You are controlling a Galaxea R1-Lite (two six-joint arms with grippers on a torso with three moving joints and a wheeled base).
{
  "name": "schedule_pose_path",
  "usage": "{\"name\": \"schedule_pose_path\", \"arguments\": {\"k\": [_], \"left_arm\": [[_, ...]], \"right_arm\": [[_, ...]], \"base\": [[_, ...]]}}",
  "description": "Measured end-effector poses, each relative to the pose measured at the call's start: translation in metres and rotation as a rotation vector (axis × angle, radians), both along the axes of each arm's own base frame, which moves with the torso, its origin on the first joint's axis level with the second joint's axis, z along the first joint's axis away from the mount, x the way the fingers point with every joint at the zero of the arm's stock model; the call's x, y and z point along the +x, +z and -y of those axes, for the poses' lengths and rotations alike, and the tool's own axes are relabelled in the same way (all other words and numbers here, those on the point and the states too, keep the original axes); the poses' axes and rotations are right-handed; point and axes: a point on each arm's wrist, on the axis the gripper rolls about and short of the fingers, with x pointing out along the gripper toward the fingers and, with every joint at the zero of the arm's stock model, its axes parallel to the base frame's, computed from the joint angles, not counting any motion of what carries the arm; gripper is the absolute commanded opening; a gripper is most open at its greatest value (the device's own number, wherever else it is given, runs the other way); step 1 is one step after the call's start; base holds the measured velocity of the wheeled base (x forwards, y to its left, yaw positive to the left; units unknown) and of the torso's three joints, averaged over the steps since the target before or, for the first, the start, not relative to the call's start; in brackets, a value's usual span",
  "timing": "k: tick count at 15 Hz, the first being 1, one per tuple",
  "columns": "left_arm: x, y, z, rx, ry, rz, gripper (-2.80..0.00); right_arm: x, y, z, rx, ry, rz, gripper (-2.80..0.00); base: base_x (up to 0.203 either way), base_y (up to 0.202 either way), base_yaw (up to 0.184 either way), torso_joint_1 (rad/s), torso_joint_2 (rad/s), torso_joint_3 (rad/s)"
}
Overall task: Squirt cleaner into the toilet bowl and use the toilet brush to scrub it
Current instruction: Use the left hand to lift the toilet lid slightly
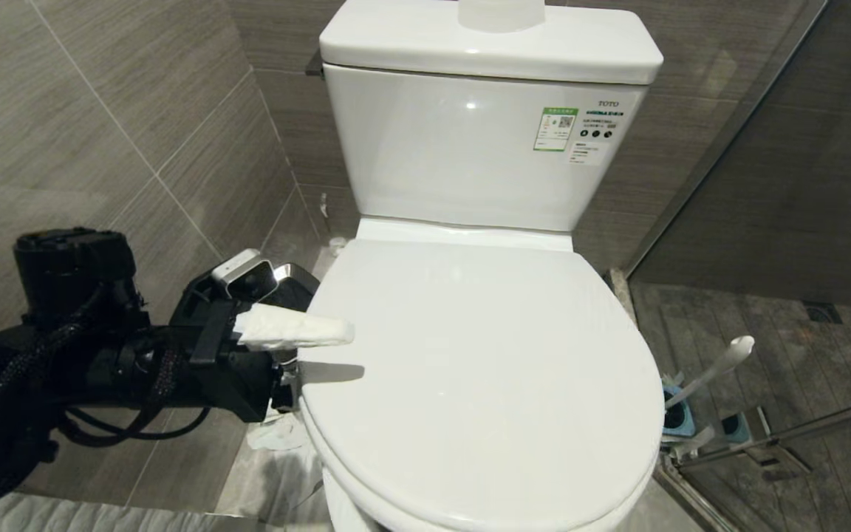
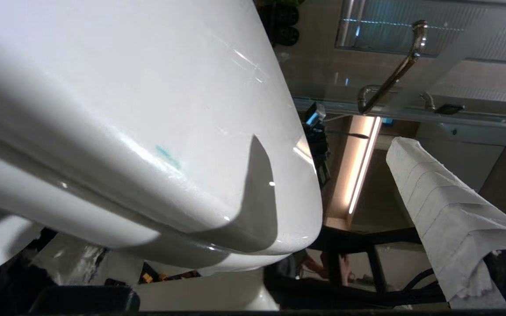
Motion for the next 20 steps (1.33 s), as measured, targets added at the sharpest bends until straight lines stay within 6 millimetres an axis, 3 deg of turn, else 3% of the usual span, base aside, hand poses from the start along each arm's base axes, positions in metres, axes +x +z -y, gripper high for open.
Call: {"name": "schedule_pose_path", "arguments": {"k": [20], "left_arm": [[0.001, 0.104, 0.012, -0.129, -0.052, 0.027, 0.0]], "right_arm": [[0.0, 0.0, 0.0, 0.0, 0.0, 0.001, -2.8]], "base": [[0.0, 0.0, 0.0, 0.0, 0.0, 0.0]]}}
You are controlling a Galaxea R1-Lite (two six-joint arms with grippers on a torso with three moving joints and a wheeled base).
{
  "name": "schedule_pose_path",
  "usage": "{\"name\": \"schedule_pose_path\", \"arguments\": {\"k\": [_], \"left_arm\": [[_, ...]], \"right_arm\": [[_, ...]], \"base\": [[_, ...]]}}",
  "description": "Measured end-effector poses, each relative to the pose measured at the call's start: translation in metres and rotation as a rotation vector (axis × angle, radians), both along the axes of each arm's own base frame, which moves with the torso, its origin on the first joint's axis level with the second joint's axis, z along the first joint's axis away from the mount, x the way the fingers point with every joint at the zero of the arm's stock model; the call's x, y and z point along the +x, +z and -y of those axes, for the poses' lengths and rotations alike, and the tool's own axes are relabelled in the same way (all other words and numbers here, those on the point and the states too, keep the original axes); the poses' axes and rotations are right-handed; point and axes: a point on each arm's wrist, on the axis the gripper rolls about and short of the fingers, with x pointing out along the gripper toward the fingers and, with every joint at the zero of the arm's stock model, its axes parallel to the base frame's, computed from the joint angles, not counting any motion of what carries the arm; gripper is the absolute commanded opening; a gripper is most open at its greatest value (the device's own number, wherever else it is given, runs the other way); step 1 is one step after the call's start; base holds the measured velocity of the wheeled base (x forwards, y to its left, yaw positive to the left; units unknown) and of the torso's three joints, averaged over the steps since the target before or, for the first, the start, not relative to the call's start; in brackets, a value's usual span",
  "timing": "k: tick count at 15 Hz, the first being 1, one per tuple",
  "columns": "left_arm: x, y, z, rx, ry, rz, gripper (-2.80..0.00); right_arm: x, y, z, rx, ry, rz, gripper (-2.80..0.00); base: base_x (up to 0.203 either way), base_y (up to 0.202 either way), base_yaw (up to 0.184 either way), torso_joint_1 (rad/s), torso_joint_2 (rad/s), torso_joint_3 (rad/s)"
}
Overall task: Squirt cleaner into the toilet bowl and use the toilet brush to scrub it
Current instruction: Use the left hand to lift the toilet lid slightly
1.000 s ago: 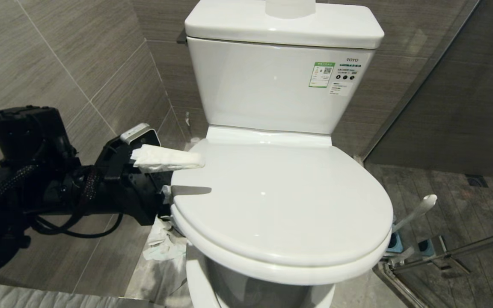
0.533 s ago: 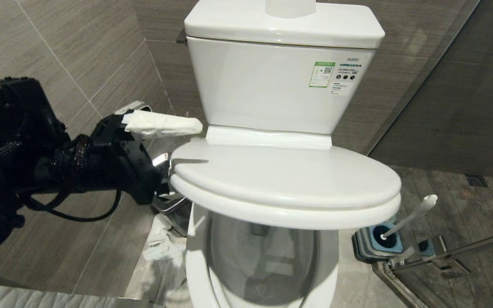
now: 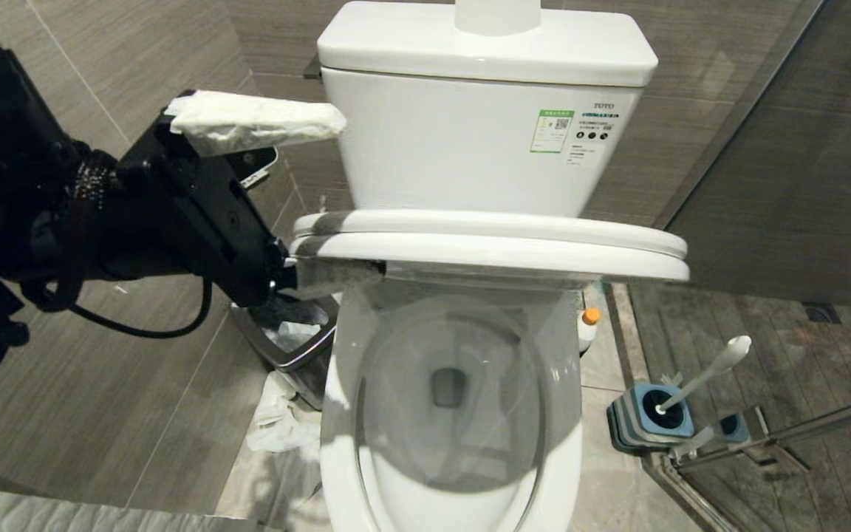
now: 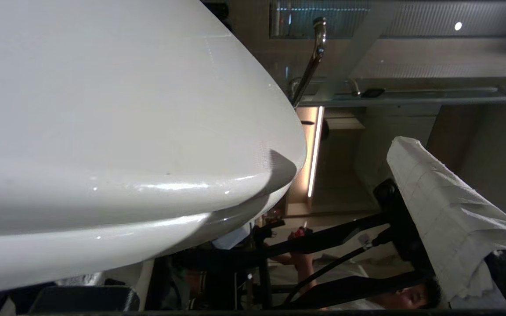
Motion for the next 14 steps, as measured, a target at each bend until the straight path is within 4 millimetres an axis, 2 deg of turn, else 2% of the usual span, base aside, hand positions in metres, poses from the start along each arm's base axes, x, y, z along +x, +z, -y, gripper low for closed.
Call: {"name": "schedule_pose_path", "arguments": {"k": [8, 14], "left_arm": [[0.002, 0.009, 0.002, -0.023, 0.041, 0.025, 0.0], [0.011, 0.023, 0.004, -0.059, 0.109, 0.061, 0.0]], "right_arm": [[0.0, 0.0, 0.0, 0.0, 0.0, -0.002, -2.8], [0.0, 0.0, 0.0, 0.0, 0.0, -0.002, -2.8]], "base": [[0.0, 0.0, 0.0, 0.0, 0.0, 0.0], [0.0, 0.0, 0.0, 0.0, 0.0, 0.0]]}}
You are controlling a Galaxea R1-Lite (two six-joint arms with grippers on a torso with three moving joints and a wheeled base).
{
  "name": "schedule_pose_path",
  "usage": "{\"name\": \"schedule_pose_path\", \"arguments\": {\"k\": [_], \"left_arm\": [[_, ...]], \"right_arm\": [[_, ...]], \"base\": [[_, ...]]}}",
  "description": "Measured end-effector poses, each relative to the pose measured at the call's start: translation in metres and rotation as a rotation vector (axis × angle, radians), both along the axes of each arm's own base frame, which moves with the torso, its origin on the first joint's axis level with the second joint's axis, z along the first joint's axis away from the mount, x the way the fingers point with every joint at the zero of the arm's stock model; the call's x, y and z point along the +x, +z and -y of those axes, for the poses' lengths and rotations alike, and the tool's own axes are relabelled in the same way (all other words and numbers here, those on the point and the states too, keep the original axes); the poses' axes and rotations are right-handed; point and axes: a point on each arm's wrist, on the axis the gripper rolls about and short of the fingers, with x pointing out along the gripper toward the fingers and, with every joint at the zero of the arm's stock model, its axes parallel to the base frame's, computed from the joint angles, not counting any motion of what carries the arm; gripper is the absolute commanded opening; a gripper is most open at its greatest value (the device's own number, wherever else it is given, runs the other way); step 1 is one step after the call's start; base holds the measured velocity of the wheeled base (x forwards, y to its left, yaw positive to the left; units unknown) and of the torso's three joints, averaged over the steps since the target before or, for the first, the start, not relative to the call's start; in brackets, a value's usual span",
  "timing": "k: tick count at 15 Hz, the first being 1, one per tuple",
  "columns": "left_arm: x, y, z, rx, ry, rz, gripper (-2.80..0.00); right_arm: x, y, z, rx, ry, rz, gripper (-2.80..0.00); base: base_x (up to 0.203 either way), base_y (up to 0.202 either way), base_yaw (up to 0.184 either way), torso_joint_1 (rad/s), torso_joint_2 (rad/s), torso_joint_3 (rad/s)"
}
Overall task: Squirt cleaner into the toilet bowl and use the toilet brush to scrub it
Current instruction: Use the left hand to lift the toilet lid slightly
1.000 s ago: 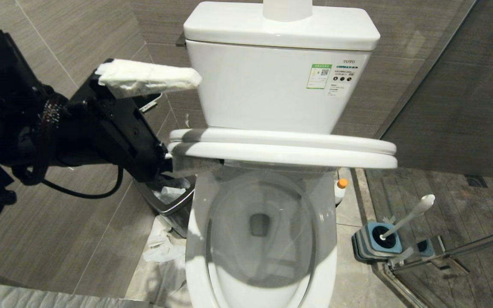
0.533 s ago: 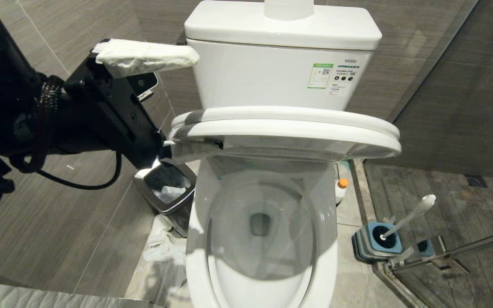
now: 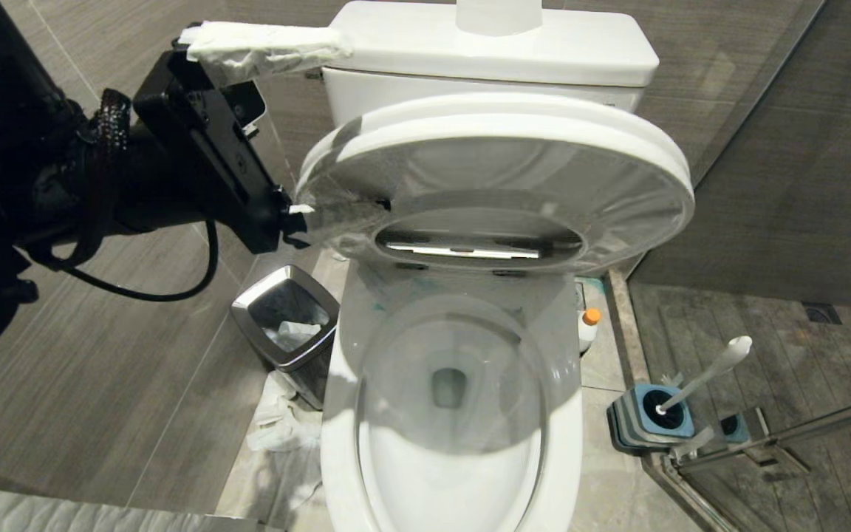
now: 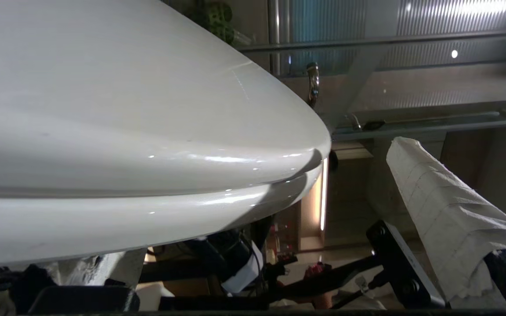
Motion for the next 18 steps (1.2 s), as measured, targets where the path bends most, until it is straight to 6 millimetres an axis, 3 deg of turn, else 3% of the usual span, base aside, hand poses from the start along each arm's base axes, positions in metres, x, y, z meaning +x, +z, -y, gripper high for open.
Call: {"name": "schedule_pose_path", "arguments": {"k": [9, 18], "left_arm": [[0.012, 0.031, 0.003, -0.055, 0.016, 0.041, 0.0], [0.039, 0.041, 0.012, -0.131, 0.071, 0.166, 0.0]], "right_arm": [[0.0, 0.0, 0.0, 0.0, -0.001, 0.0, -2.8], [0.0, 0.0, 0.0, 0.0, 0.0, 0.0, -2.8]], "base": [[0.0, 0.0, 0.0, 0.0, 0.0, 0.0], [0.0, 0.0, 0.0, 0.0, 0.0, 0.0]]}}
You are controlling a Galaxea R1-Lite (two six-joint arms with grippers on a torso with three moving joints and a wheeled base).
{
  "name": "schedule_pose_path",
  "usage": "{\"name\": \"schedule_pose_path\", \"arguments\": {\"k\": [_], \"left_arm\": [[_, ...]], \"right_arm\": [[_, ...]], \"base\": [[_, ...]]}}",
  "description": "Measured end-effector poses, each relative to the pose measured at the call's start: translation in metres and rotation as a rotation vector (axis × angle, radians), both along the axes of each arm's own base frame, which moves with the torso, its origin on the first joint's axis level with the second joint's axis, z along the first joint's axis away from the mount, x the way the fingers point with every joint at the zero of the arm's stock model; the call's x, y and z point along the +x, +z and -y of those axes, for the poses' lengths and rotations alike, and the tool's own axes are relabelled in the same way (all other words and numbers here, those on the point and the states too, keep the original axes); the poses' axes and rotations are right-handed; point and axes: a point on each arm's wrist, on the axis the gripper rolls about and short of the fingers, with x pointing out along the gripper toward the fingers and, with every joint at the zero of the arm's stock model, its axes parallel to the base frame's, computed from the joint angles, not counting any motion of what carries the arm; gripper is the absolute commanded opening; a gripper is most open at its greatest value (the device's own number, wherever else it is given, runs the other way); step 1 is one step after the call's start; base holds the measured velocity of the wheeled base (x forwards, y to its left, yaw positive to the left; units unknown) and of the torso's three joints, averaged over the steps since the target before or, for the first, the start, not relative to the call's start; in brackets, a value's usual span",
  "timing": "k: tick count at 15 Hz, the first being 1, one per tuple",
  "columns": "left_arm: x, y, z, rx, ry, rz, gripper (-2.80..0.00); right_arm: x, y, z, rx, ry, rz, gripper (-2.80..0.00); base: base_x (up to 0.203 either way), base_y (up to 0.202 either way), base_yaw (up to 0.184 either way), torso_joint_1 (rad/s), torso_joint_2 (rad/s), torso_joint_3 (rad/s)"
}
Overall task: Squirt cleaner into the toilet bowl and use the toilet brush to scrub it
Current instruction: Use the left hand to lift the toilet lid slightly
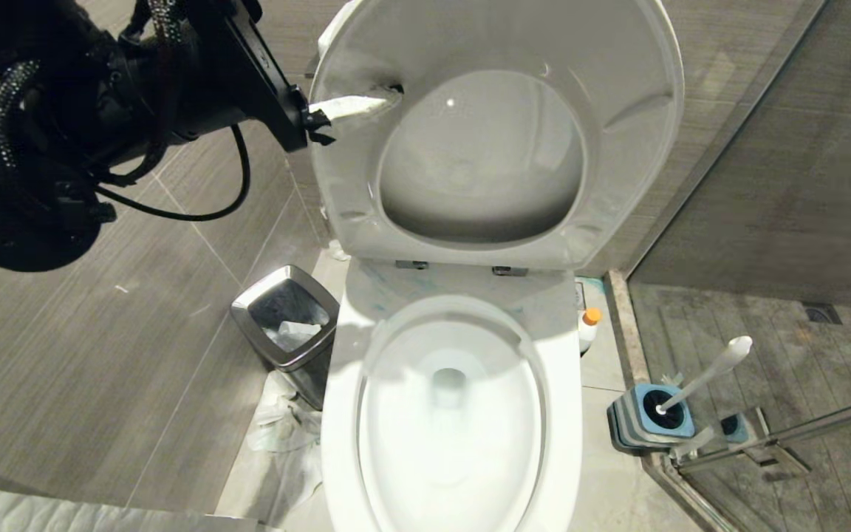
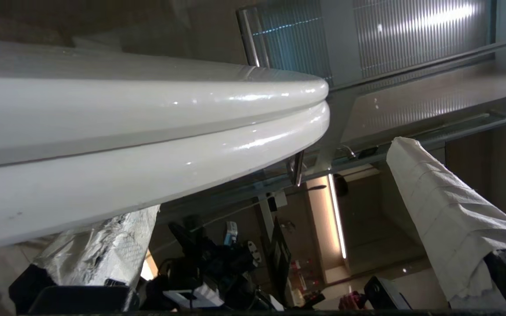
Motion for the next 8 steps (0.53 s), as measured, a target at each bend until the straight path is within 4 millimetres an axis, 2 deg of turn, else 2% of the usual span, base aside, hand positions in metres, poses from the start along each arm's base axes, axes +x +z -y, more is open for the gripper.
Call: {"name": "schedule_pose_path", "arguments": {"k": [8], "left_arm": [[0.031, 0.001, -0.001, -0.072, 0.127, 0.024, 0.0]], "right_arm": [[0.0, 0.0, 0.0, 0.0, 0.0, 0.0, -2.8]], "base": [[0.0, 0.0, 0.0, 0.0, 0.0, 0.0]]}}
